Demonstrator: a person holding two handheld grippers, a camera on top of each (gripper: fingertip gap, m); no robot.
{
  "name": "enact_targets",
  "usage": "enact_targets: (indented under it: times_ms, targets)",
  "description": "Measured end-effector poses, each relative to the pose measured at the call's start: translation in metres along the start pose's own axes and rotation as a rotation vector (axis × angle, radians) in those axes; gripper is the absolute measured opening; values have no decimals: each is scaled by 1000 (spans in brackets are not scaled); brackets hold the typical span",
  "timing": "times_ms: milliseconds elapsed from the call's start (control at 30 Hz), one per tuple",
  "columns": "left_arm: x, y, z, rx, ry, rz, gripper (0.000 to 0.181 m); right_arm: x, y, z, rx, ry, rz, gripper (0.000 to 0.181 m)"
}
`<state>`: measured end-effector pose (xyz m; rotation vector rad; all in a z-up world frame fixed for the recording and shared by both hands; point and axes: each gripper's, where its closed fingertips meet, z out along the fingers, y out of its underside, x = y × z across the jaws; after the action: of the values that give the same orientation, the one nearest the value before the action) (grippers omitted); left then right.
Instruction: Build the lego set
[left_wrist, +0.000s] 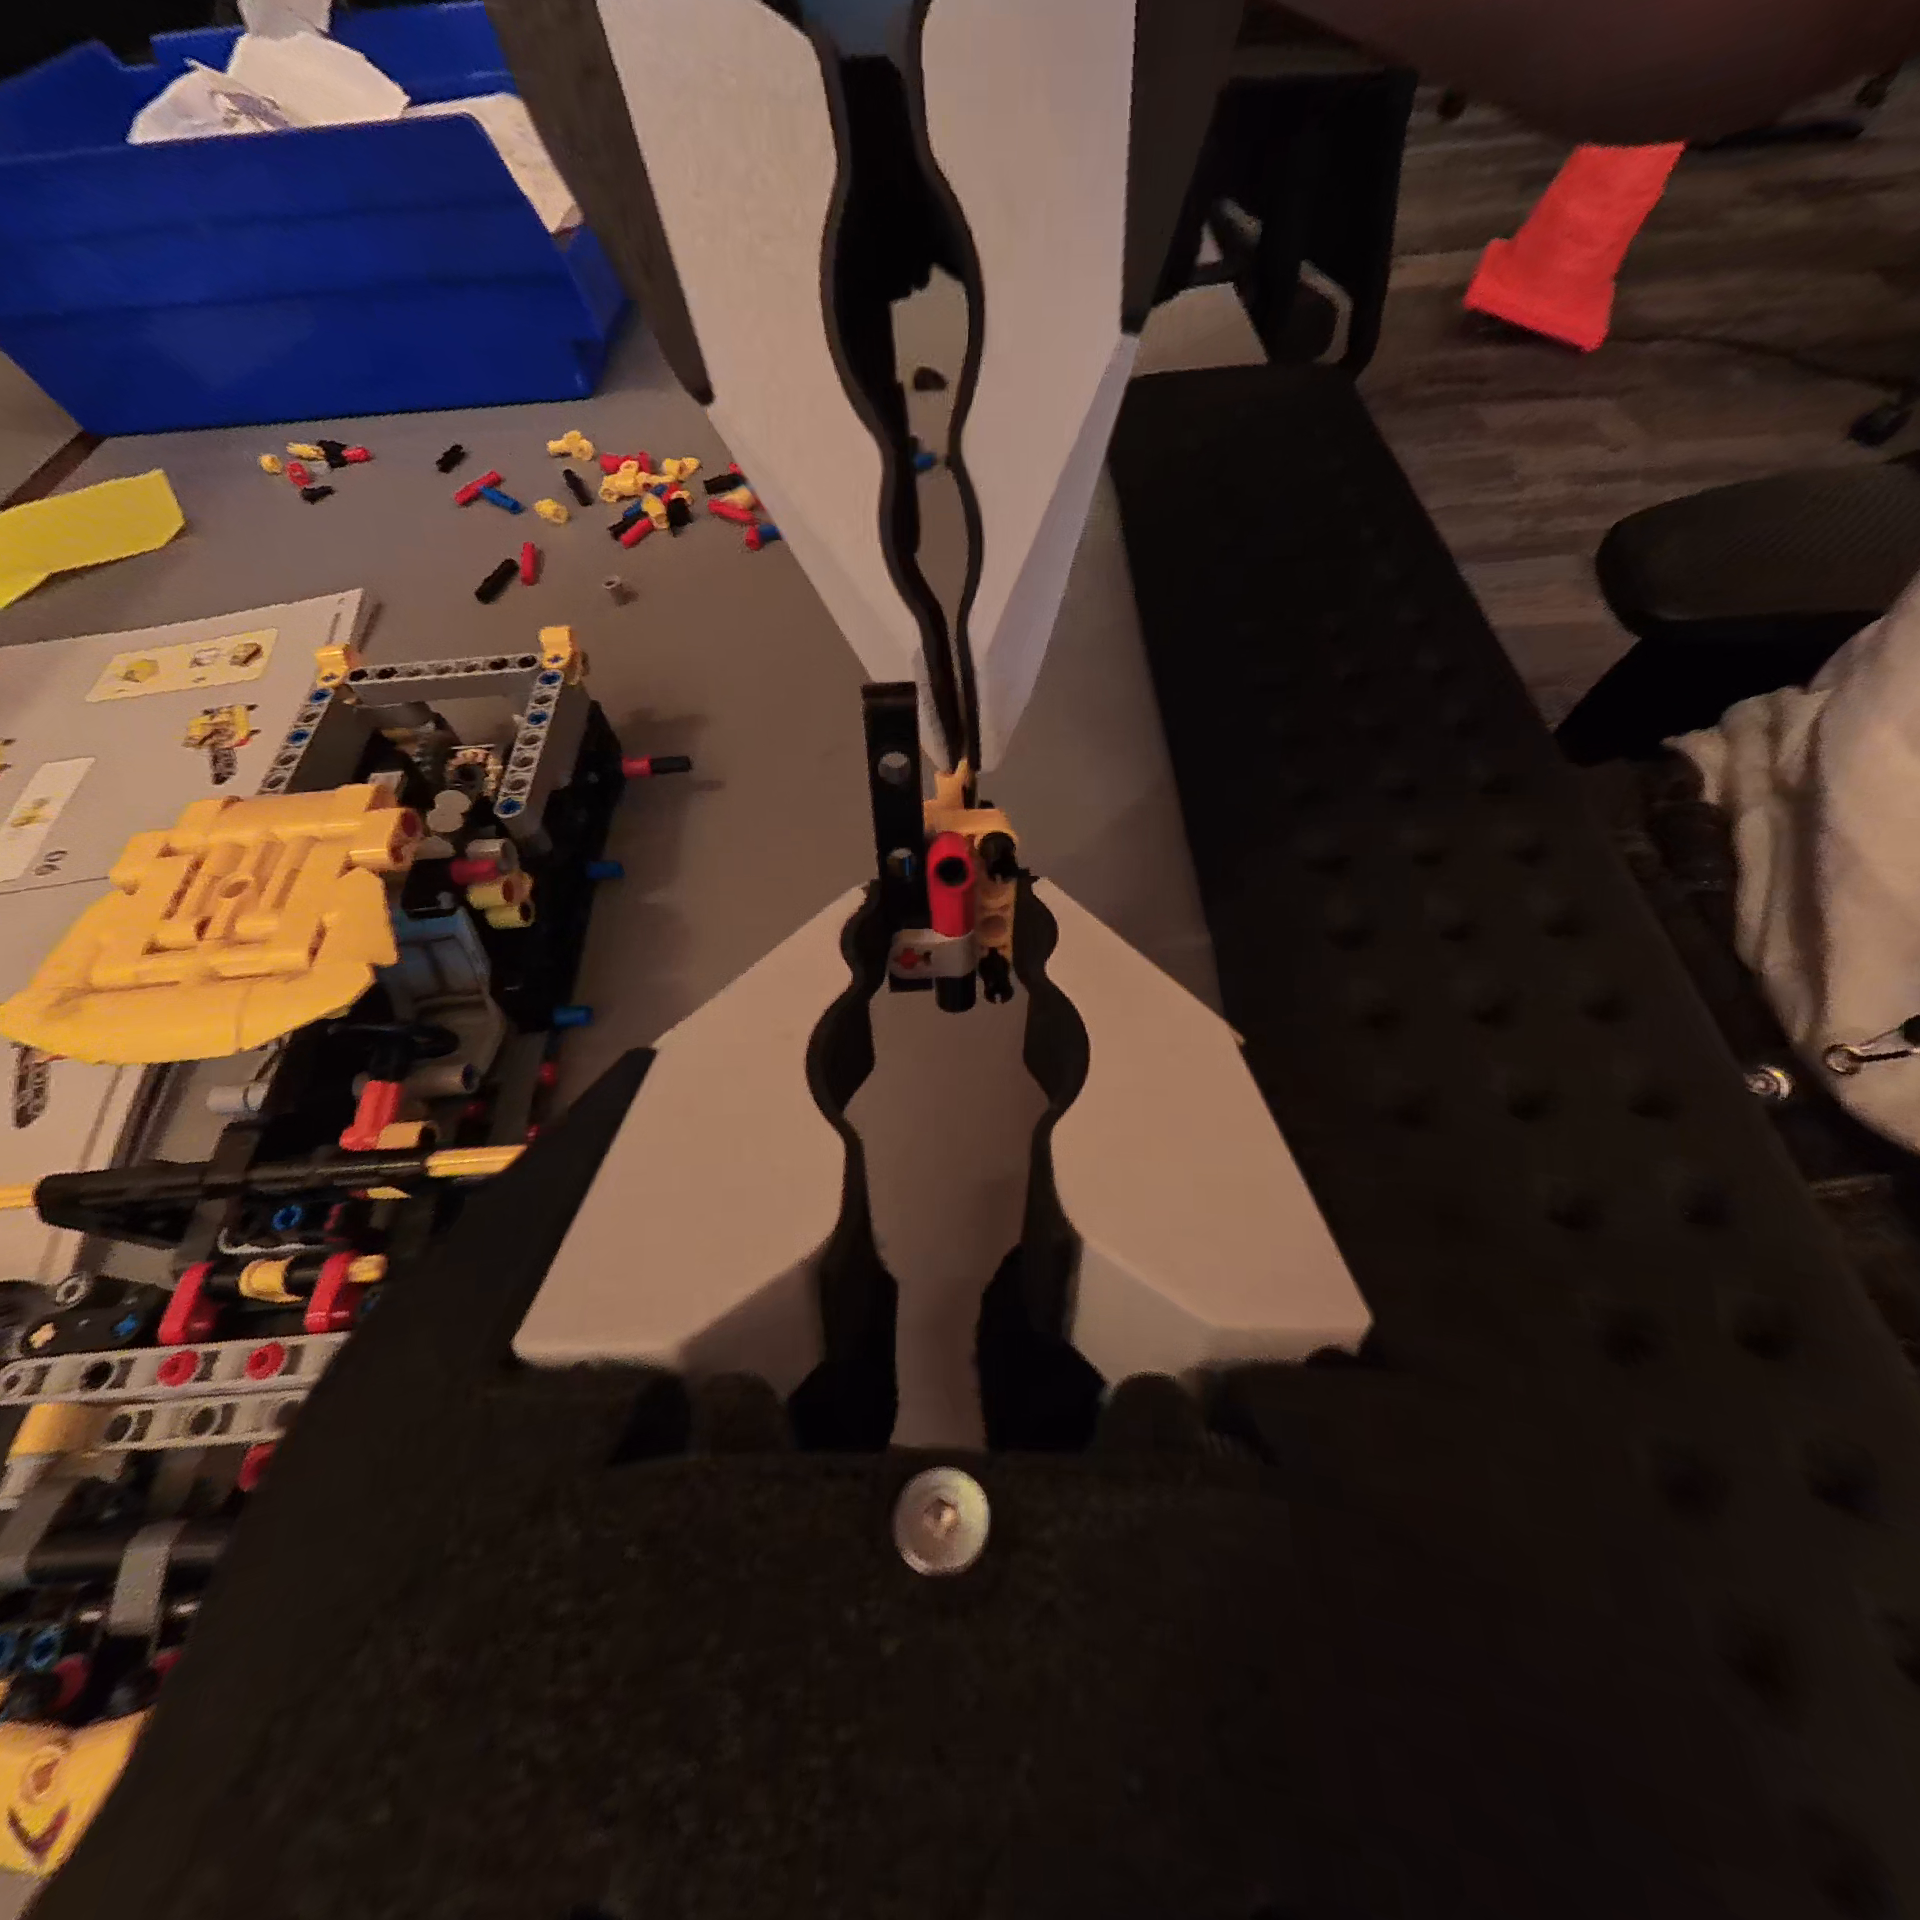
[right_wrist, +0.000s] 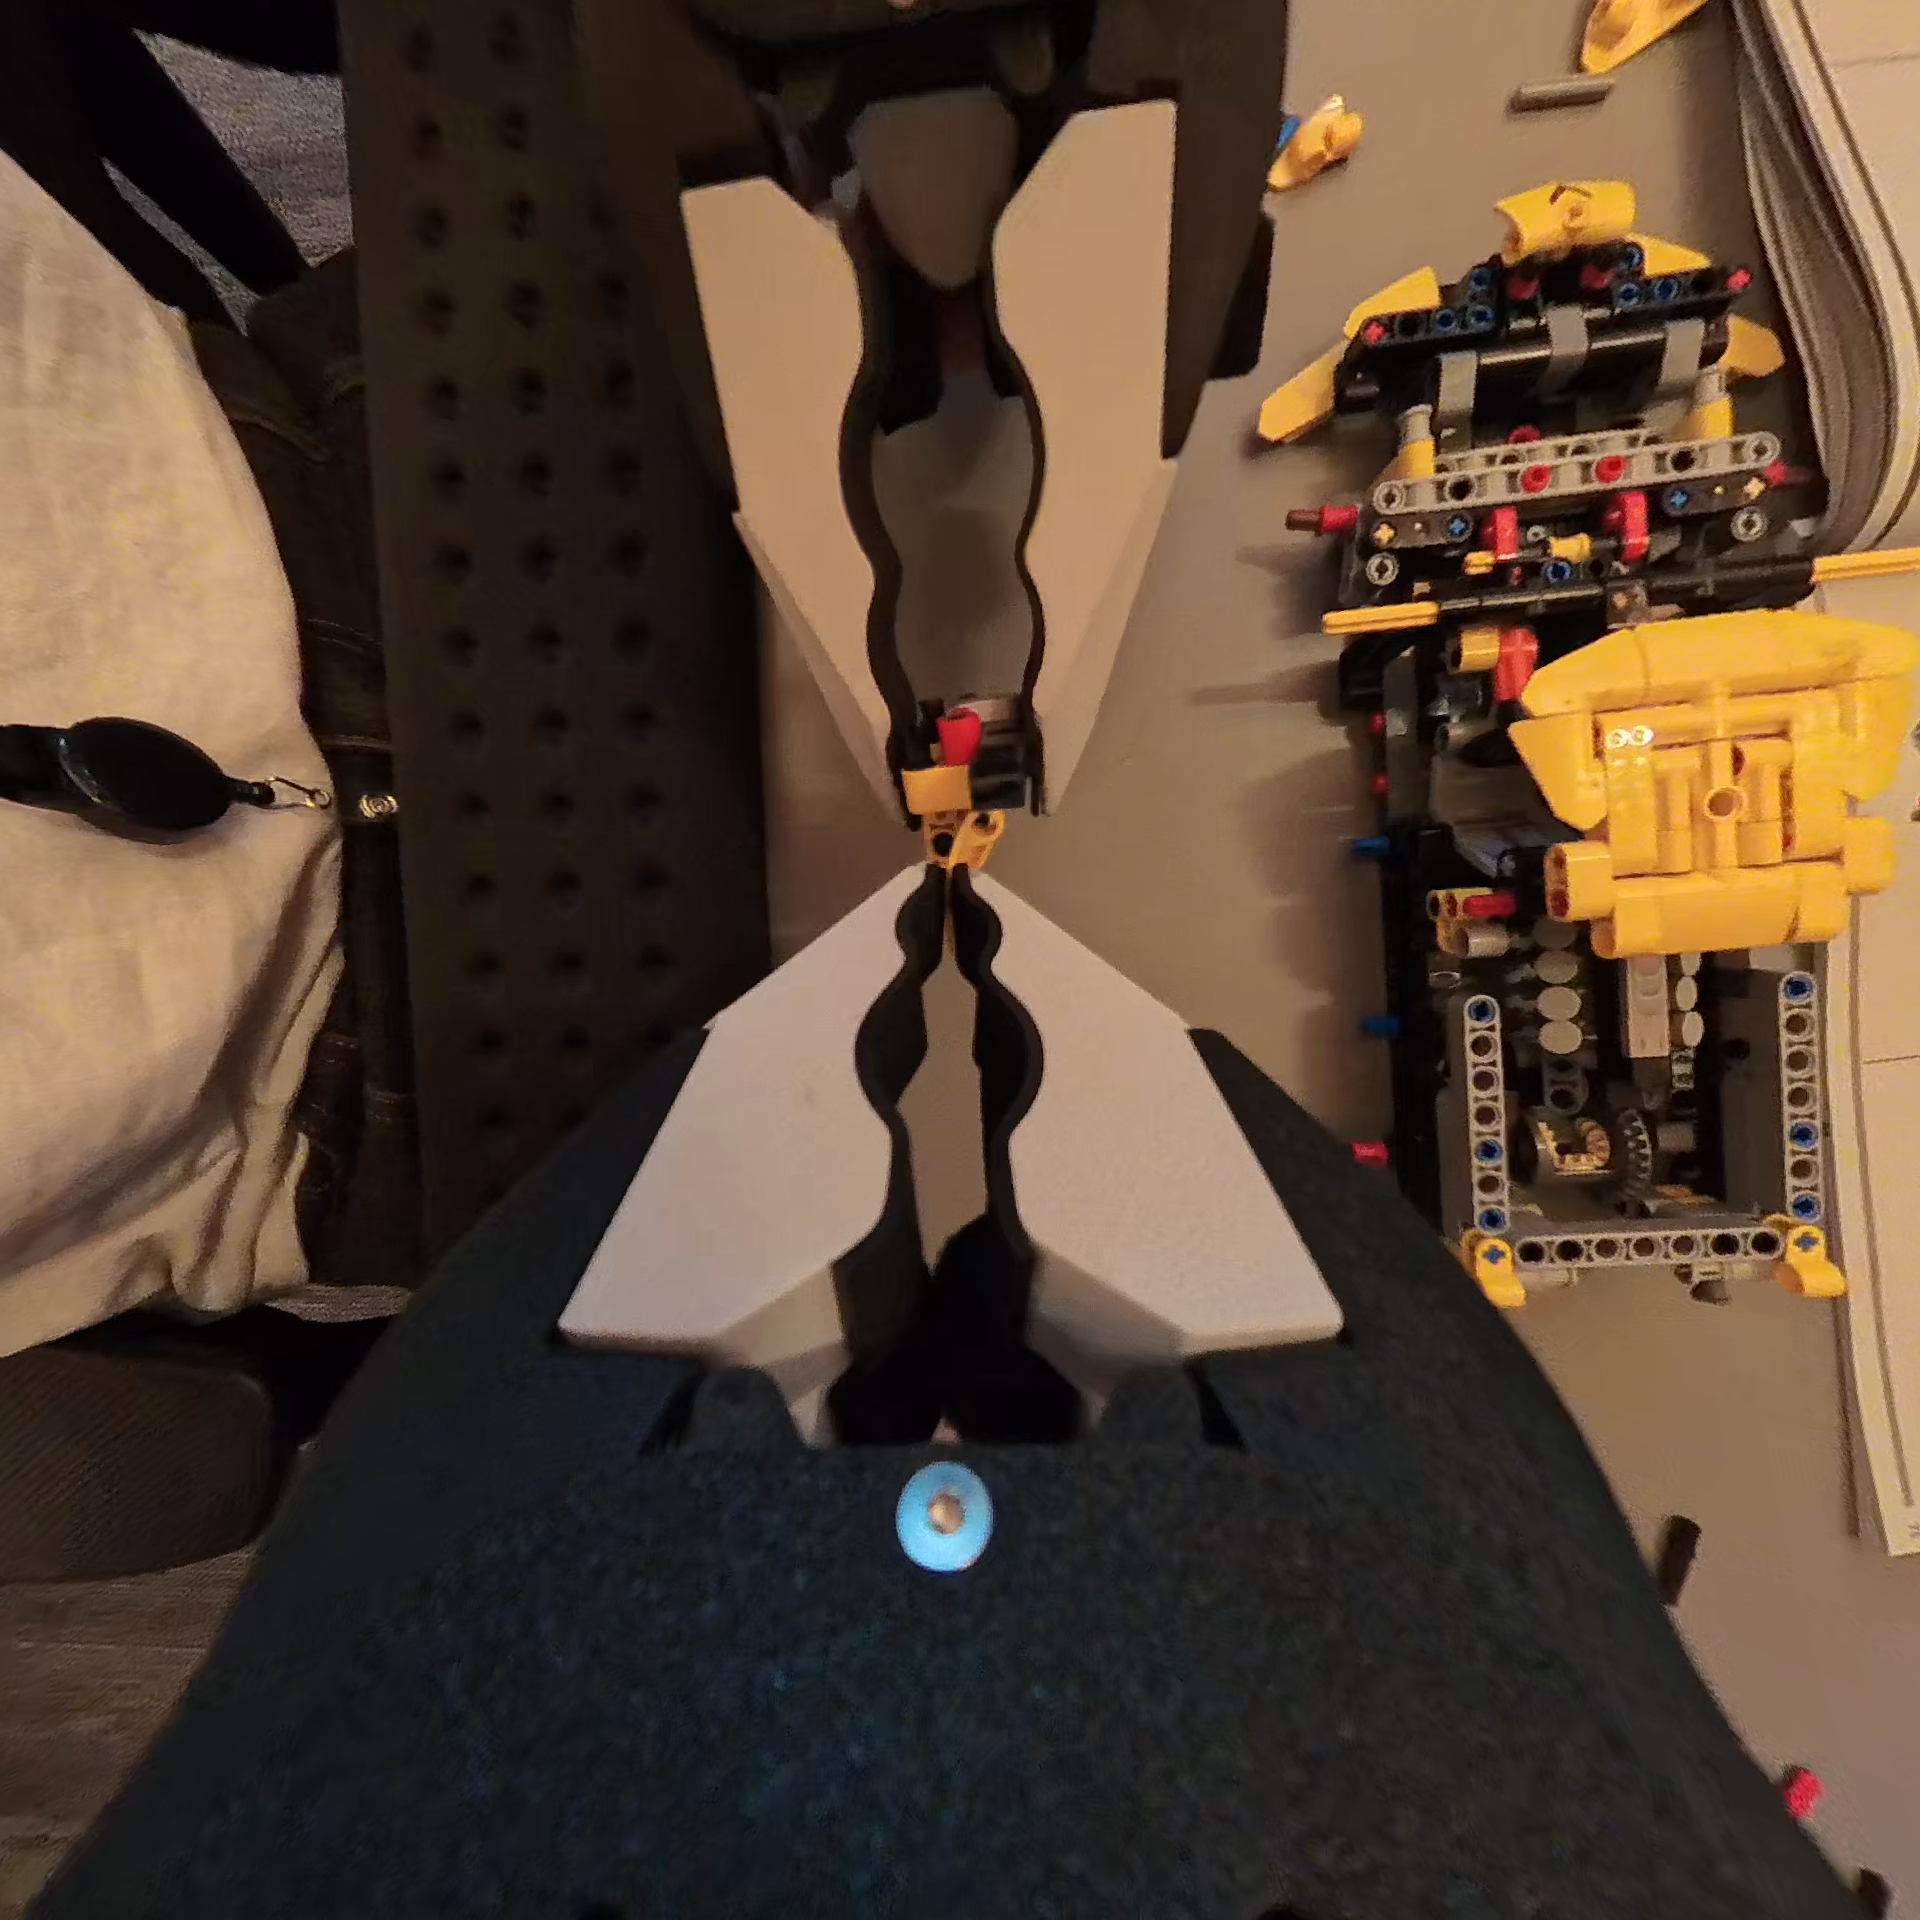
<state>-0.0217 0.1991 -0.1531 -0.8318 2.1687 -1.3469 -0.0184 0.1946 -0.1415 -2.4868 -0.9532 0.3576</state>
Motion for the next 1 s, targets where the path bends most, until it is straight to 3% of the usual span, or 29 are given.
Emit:
enact_targets:
  times_ms: [367,667,833,1000]
  targets:
    - [-6,4,3,-42,-39,3,24,4,2,3,16,-164,155,1]
    - [-10,-11,-5,96,46,-220,23,8,-6,-5,125,-78,134,1]
    - [-8,-23,-9,191,157,-378,23,5,-10,-13,339,-243,297,0]
    - [-6,-34,-18,285,288,-530,23,1,-17,-22,652,-402,488,0]
